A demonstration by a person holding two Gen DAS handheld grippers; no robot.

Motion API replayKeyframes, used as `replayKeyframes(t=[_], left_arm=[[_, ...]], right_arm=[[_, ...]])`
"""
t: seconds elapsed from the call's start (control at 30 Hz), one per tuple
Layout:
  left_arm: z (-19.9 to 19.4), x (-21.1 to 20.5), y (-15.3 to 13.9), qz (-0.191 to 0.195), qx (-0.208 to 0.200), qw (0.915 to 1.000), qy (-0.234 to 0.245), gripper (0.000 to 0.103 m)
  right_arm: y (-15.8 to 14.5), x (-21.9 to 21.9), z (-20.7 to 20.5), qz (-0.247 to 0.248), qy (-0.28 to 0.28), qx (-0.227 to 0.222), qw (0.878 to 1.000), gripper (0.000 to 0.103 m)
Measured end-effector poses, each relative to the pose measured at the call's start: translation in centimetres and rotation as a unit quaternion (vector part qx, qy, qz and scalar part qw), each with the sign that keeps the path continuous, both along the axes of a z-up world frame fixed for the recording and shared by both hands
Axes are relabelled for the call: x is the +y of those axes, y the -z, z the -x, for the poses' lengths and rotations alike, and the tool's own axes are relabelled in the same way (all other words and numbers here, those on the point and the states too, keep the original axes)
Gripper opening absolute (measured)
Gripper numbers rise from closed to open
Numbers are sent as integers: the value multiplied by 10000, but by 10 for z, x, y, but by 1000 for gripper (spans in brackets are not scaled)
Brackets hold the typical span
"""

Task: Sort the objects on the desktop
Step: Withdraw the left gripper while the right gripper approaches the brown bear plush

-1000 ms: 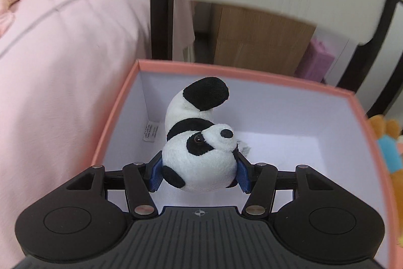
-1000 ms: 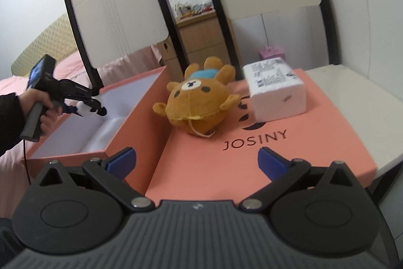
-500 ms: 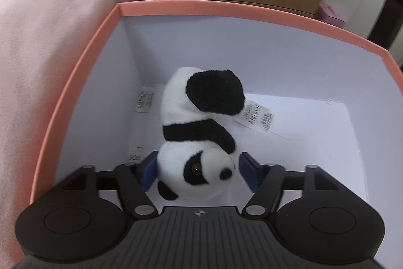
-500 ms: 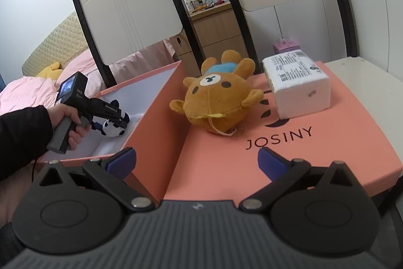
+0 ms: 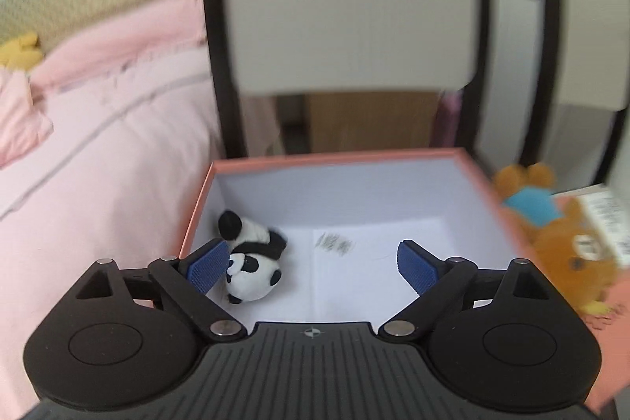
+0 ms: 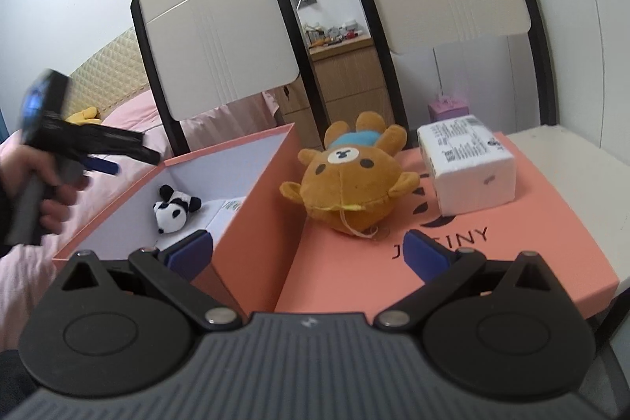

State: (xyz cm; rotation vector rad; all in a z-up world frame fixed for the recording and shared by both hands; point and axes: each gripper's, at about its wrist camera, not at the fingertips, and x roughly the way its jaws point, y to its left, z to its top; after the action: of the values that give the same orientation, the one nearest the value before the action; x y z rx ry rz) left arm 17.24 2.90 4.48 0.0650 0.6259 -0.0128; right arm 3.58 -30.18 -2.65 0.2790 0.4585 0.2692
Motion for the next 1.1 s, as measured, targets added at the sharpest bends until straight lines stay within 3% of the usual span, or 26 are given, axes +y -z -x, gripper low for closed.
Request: replayKeyframes(t=[0.13,0.37,0.53,0.63,0.8,0.93,1.1], left_arm=[[35,-25,4,-385,-339,9984,241,94],[85,-45,13,-34,-902,9949,445,100],[112,-55,29,148,-1052,9922,657,101],[131,-54,31,34,-1289,9894,673,101],[149,-43,57,460,-1684,9829,579,103],[155,-49,68,-5,-2031,9755,849,103],[152,-41,81,0,-1880,9791,769,103]], right_arm=[[2,4,0,32,71,20,10000,103],[4,15,0,160,206,-152,9995,103],[6,22,-3,268,304,-312,9987,103],[8,23,-3,102,302,-460,9984,103],[10,20,-2,-126,376,-756,9963,103],[14,23,-2,146,518,-780,9955,103],[14,9,-4,184,556,-915,9941,103]])
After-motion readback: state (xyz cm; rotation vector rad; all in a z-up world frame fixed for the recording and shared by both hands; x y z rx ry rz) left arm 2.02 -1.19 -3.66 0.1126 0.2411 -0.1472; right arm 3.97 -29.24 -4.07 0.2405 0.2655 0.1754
